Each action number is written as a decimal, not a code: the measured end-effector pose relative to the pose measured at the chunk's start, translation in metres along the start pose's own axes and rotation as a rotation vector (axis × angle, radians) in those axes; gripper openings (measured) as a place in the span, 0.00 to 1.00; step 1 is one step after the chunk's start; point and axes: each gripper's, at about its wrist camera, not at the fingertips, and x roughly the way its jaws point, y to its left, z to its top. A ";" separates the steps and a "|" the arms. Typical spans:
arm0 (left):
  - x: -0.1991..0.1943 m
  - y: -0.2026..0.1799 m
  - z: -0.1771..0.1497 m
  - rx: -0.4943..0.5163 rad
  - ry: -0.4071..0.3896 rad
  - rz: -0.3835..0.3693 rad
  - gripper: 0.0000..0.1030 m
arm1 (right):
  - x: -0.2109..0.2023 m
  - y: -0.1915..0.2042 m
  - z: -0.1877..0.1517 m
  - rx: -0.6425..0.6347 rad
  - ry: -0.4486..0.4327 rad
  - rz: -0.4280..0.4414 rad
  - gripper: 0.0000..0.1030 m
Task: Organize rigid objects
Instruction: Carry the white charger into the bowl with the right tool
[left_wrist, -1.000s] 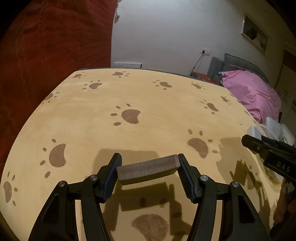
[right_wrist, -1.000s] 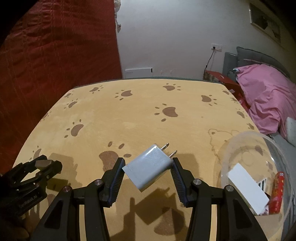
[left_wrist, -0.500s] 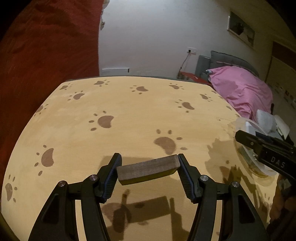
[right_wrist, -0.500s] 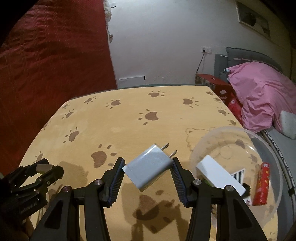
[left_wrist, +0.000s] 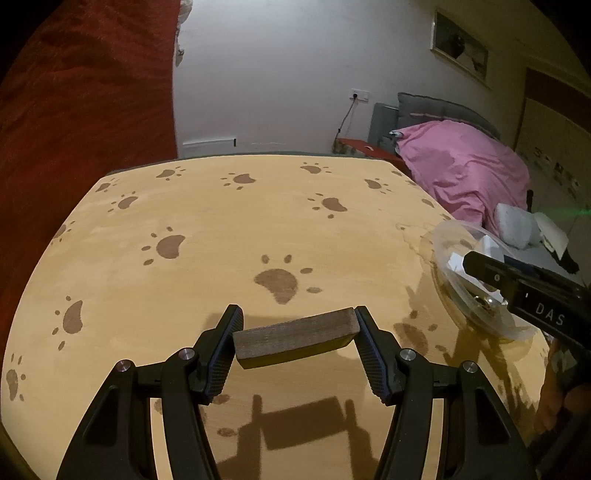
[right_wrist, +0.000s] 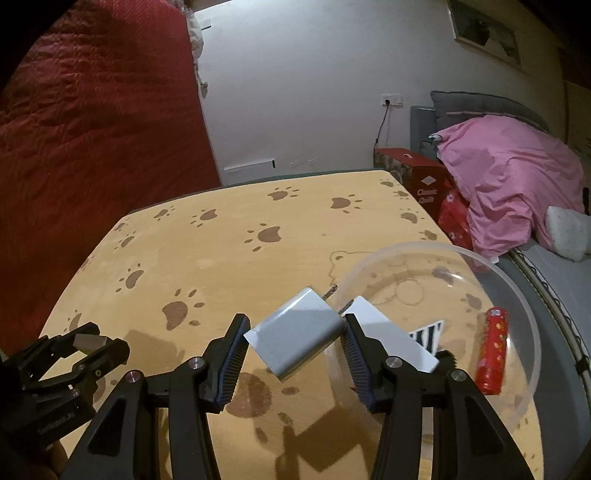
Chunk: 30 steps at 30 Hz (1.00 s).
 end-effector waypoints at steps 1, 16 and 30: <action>0.000 -0.003 0.000 0.005 0.000 -0.002 0.60 | -0.001 -0.002 -0.001 0.003 -0.001 -0.002 0.52; 0.003 -0.036 0.004 0.053 0.014 -0.044 0.60 | -0.011 -0.036 -0.010 0.029 -0.023 -0.054 0.52; 0.012 -0.079 0.011 0.113 0.029 -0.092 0.60 | -0.016 -0.073 -0.016 0.078 -0.043 -0.103 0.52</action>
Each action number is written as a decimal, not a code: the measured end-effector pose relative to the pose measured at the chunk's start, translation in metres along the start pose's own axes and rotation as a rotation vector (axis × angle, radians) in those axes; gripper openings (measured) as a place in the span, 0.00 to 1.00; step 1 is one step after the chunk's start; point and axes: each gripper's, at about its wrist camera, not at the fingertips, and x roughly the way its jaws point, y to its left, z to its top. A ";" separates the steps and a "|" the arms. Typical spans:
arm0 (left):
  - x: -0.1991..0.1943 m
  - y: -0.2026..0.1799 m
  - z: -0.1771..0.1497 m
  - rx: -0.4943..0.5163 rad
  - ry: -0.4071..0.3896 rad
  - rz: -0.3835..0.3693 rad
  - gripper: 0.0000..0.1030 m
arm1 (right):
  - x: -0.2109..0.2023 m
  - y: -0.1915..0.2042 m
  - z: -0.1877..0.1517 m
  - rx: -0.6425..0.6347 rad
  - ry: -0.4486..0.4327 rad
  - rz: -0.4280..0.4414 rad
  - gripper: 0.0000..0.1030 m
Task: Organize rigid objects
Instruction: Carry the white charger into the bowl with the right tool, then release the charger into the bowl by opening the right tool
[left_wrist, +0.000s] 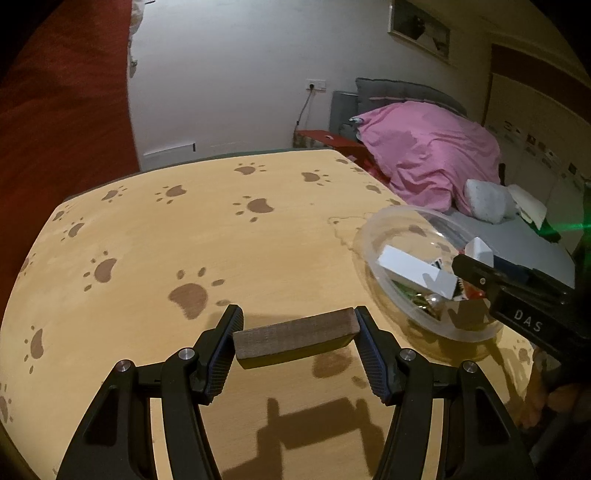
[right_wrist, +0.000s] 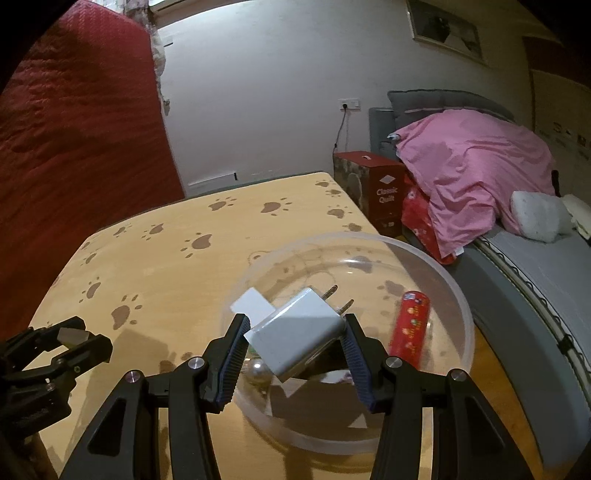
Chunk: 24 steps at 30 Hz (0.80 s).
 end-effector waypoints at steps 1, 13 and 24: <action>0.001 -0.003 0.001 0.004 0.002 -0.005 0.60 | 0.000 -0.003 0.000 0.006 0.000 -0.005 0.52; 0.007 -0.029 0.012 0.046 0.007 -0.045 0.60 | 0.005 -0.031 -0.001 0.049 0.003 -0.042 0.52; 0.014 -0.047 0.023 0.080 0.007 -0.064 0.60 | 0.014 -0.045 -0.002 0.073 0.016 -0.051 0.52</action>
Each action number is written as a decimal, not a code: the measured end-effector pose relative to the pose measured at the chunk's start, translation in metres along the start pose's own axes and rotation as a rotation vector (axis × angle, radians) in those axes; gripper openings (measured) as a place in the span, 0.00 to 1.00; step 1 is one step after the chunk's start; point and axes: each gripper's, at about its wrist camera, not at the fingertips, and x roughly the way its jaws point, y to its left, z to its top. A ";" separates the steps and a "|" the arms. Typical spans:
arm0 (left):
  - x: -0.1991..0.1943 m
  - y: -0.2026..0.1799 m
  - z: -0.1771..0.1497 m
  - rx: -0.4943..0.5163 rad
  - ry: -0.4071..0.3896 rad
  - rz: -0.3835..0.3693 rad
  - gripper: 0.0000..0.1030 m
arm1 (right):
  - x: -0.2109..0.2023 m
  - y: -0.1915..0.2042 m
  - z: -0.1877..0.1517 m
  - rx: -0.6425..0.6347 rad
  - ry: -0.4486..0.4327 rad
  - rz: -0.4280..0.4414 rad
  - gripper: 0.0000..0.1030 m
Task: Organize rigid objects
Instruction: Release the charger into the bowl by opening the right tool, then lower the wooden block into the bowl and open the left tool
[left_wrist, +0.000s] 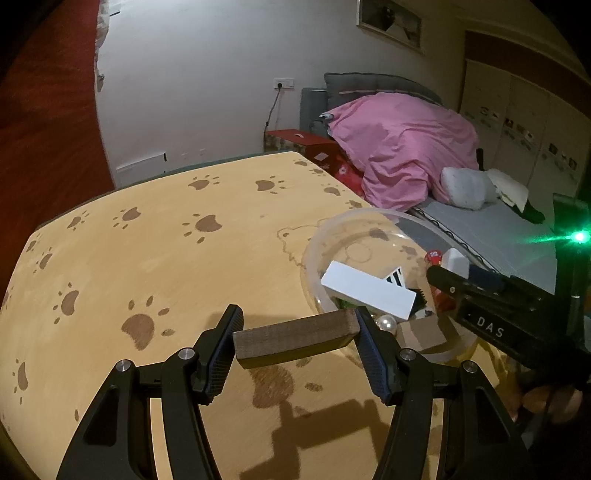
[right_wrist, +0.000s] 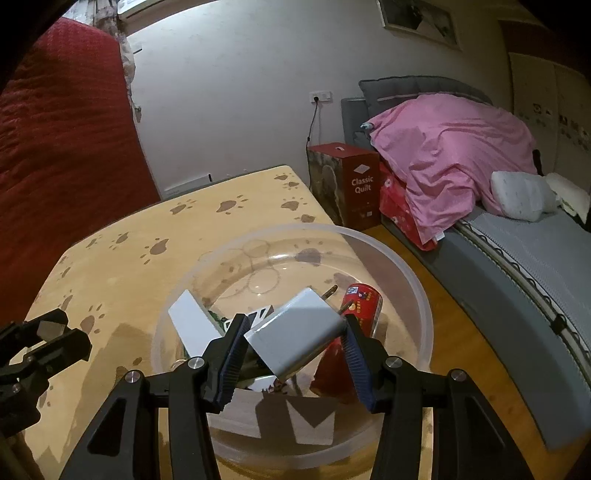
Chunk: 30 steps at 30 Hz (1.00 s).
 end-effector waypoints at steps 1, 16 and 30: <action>0.001 -0.001 0.001 0.003 0.000 -0.002 0.60 | 0.000 -0.001 0.000 0.003 0.000 0.000 0.52; 0.012 -0.019 0.018 0.036 -0.006 -0.033 0.60 | 0.001 -0.014 0.001 0.028 -0.003 -0.010 0.66; 0.029 -0.035 0.032 0.057 0.001 -0.072 0.60 | -0.008 -0.037 -0.003 0.072 -0.020 -0.060 0.70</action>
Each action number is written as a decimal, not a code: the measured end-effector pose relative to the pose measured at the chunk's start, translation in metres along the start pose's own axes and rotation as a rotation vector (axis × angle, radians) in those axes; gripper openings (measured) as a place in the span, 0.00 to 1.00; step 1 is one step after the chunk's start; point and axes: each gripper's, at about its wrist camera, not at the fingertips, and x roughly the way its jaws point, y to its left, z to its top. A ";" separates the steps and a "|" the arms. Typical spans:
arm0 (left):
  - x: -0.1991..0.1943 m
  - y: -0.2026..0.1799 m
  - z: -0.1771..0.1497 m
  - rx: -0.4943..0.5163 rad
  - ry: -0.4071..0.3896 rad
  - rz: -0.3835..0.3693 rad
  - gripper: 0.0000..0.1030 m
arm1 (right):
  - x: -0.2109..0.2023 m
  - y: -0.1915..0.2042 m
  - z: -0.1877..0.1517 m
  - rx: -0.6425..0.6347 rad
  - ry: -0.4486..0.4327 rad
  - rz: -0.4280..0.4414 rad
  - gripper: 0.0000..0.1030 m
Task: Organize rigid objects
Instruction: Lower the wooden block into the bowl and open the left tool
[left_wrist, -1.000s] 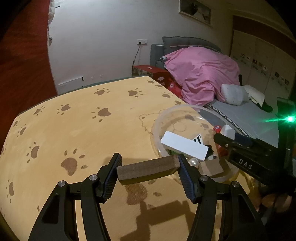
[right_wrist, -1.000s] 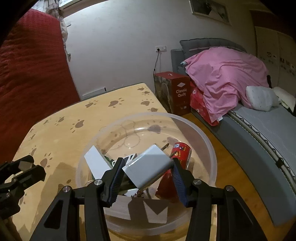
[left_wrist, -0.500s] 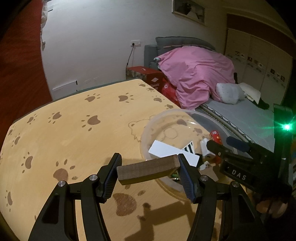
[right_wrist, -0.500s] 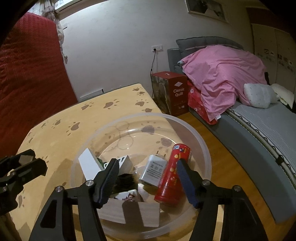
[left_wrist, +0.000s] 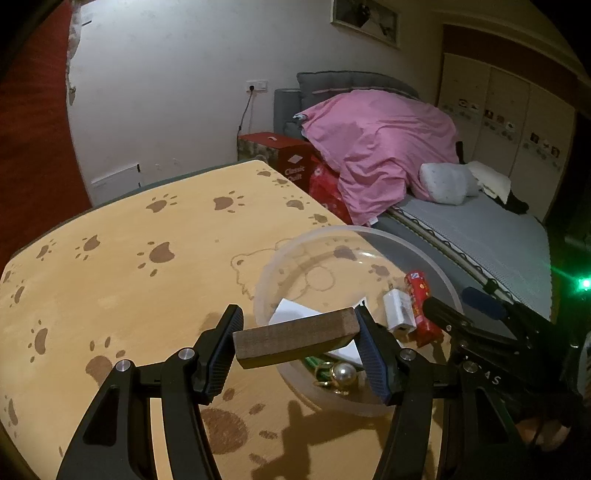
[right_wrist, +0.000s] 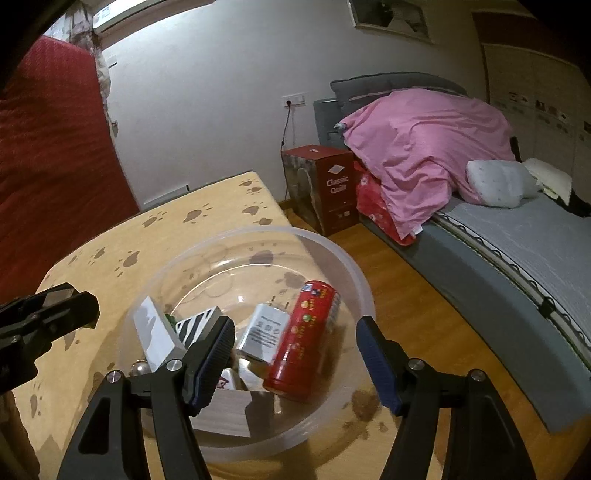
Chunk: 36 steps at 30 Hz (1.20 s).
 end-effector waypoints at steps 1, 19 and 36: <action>0.000 -0.001 0.000 0.002 0.000 -0.001 0.60 | 0.000 -0.001 0.000 0.003 -0.001 -0.002 0.70; 0.014 -0.014 0.003 0.026 0.015 -0.031 0.60 | -0.013 -0.023 -0.006 0.009 -0.007 -0.029 0.73; 0.052 -0.026 0.022 0.060 0.034 -0.112 0.60 | -0.016 -0.026 -0.010 0.010 0.002 -0.029 0.74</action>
